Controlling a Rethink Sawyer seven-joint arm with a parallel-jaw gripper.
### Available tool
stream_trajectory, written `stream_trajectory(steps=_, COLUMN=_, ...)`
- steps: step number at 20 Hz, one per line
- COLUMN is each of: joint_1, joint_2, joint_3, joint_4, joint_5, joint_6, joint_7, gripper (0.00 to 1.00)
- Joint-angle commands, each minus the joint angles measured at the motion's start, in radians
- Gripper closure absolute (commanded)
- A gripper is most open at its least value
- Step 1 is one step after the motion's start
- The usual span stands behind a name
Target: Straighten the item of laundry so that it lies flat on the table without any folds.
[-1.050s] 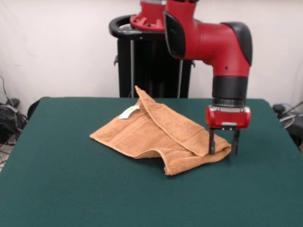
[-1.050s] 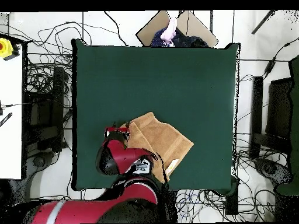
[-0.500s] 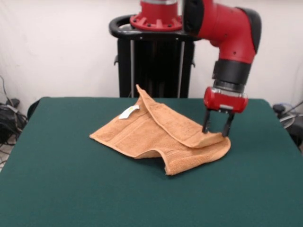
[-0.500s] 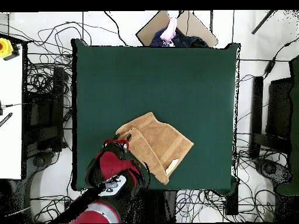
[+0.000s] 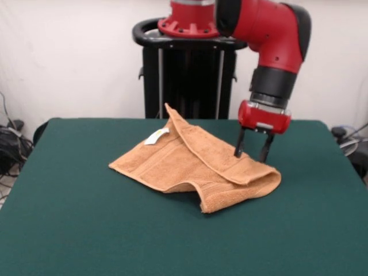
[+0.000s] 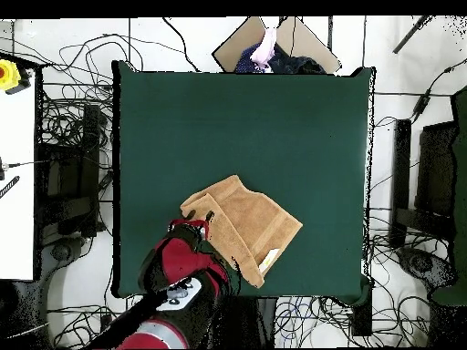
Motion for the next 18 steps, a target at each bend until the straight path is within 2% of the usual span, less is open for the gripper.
stream_trajectory(steps=1, joint_1=-0.031, joint_2=0.159, joint_3=0.031, joint_4=-0.025, joint_5=0.070, joint_6=-0.127, joint_7=0.217, gripper=0.00)
stream_trajectory(steps=4, joint_1=-0.076, joint_2=0.198, joint_3=0.078, joint_4=-0.052, joint_5=0.045, joint_6=-0.216, joint_7=0.240, gripper=0.00)
stream_trajectory(steps=6, joint_1=-0.087, joint_2=0.163, joint_3=0.100, joint_4=-0.046, joint_5=0.040, joint_6=-0.195, joint_7=0.238, gripper=0.00)
stream_trajectory(steps=12, joint_1=-0.088, joint_2=-0.037, joint_3=0.126, joint_4=0.021, joint_5=0.042, joint_6=-0.009, joint_7=0.203, gripper=0.00)
stream_trajectory(steps=18, joint_1=-0.215, joint_2=-0.214, joint_3=0.259, joint_4=0.064, joint_5=-0.042, joint_6=0.162, joint_7=0.175, gripper=0.00)
